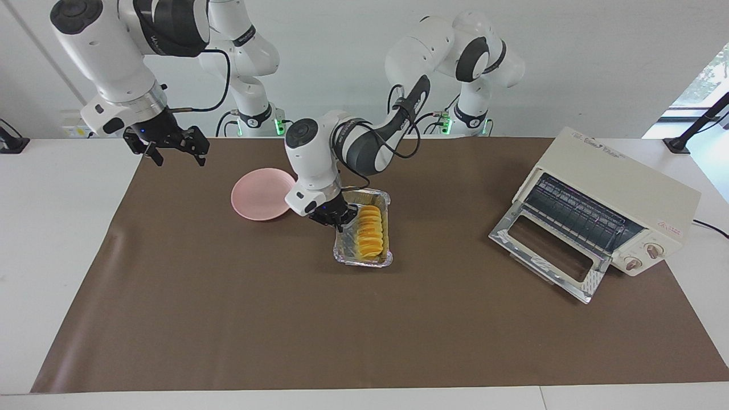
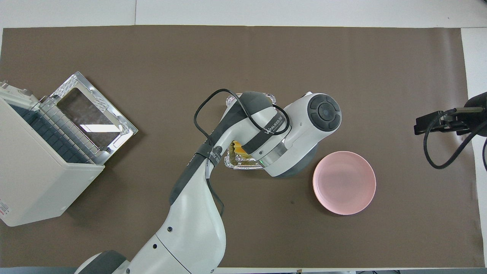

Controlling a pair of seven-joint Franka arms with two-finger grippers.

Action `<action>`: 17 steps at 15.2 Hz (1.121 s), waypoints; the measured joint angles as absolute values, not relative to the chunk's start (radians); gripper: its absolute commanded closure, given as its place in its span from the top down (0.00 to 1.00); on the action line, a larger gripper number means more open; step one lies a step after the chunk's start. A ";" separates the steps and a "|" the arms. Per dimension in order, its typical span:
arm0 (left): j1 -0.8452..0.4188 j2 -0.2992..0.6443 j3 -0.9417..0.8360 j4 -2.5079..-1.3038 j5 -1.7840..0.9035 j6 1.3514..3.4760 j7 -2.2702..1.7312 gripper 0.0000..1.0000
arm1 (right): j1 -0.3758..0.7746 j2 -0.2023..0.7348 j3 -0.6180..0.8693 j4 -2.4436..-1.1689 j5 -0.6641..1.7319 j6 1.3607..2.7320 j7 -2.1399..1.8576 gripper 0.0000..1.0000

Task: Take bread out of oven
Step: 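Pull the foil tray out of the oven with the left gripper, then lower the foil tray onto the table and open the left gripper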

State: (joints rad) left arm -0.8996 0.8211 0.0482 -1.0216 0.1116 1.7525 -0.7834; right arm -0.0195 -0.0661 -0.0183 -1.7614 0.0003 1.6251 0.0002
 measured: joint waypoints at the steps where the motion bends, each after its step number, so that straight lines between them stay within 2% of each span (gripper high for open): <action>1: -0.905 0.826 0.055 -1.017 0.098 1.753 -0.802 0.00 | -0.020 -0.066 -0.018 -1.761 0.000 1.625 0.000 1.00; 5: -0.909 0.826 0.058 -1.008 0.085 1.753 -0.831 0.01 | -0.020 -0.066 -0.018 -1.761 0.000 1.625 0.000 1.00; 6: -0.911 0.826 0.058 -1.008 0.085 1.753 -0.832 0.12 | -0.020 -0.066 -0.018 -1.761 0.000 1.625 0.000 1.00; 7: -0.913 0.826 0.057 -1.008 0.085 1.754 -0.834 0.17 | -0.020 -0.066 -0.018 -1.761 0.000 1.625 0.000 1.00; 8: -0.915 0.827 0.057 -1.008 0.085 1.758 -0.834 0.30 | -0.020 -0.066 -0.018 -1.761 0.000 1.625 0.000 1.00; 10: -0.918 0.830 0.057 -1.010 0.085 1.768 -0.837 0.70 | -0.020 -0.066 -0.018 -1.761 0.000 1.625 0.000 1.00; 11: -0.919 0.830 0.058 -1.010 0.085 1.769 -0.838 1.00 | -0.020 -0.066 -0.018 -1.761 0.000 1.625 0.000 1.00; 17: -0.879 0.821 0.089 -0.990 0.000 1.763 -0.855 1.00 | -0.020 -0.066 -0.018 -1.761 0.000 1.625 0.000 1.00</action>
